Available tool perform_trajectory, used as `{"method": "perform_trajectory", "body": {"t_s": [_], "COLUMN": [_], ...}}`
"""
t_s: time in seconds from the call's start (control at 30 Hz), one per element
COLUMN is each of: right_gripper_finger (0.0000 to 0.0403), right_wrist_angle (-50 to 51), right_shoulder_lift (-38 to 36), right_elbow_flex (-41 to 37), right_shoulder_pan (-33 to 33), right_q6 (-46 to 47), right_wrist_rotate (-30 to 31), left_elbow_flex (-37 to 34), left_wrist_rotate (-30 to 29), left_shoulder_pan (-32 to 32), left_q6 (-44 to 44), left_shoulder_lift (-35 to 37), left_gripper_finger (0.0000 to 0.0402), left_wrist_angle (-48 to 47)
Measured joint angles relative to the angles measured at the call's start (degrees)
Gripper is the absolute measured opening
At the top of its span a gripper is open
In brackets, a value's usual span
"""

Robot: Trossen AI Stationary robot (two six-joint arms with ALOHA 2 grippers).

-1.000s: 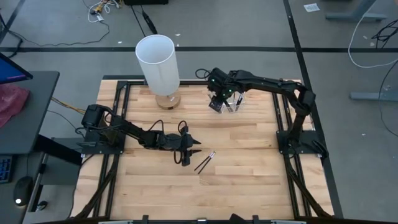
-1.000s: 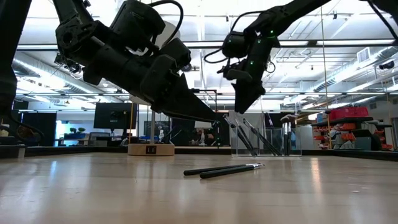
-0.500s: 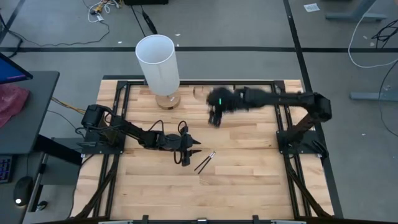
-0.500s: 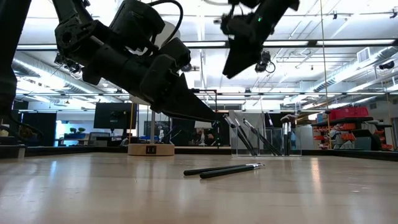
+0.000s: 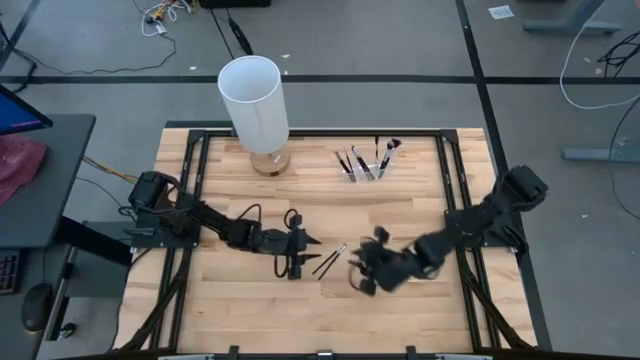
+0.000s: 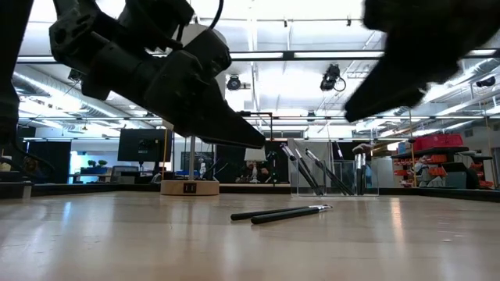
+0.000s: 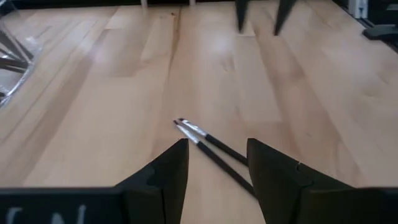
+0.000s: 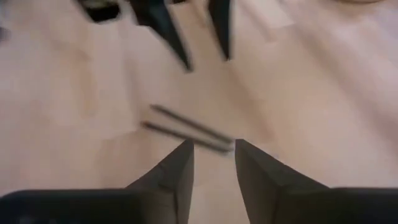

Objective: Sort items
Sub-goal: Put the eyeshadow brush into the transparent organizer

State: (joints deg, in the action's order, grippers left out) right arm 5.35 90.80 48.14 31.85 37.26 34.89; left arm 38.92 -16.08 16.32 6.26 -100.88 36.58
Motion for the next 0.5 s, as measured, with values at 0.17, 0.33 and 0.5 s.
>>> {"method": "perform_trajectory", "body": {"t_s": [0.17,0.33,0.5], "right_gripper_finger": [0.0110,0.0130,0.0166], "right_wrist_angle": [-26.44,-42.00,-43.22], "right_shoulder_lift": [0.04,0.04,0.04], "right_elbow_flex": [-12.28,-20.39,-21.13], "right_shoulder_pan": [4.60,3.28,2.87], "right_q6": [2.82,1.68,-4.74], "right_wrist_rotate": [0.64,0.44,0.42], "left_elbow_flex": [-0.01,-0.02,-0.01], "left_wrist_rotate": [-3.14,-7.78,-12.11], "left_shoulder_pan": [2.14,3.78,4.61], "left_q6": [0.67,5.53,12.53], "left_shoulder_lift": [-0.89,-5.19,-10.39], "left_gripper_finger": [0.0167,0.0167,0.0167], "left_wrist_angle": [-0.06,0.57,5.44]}}
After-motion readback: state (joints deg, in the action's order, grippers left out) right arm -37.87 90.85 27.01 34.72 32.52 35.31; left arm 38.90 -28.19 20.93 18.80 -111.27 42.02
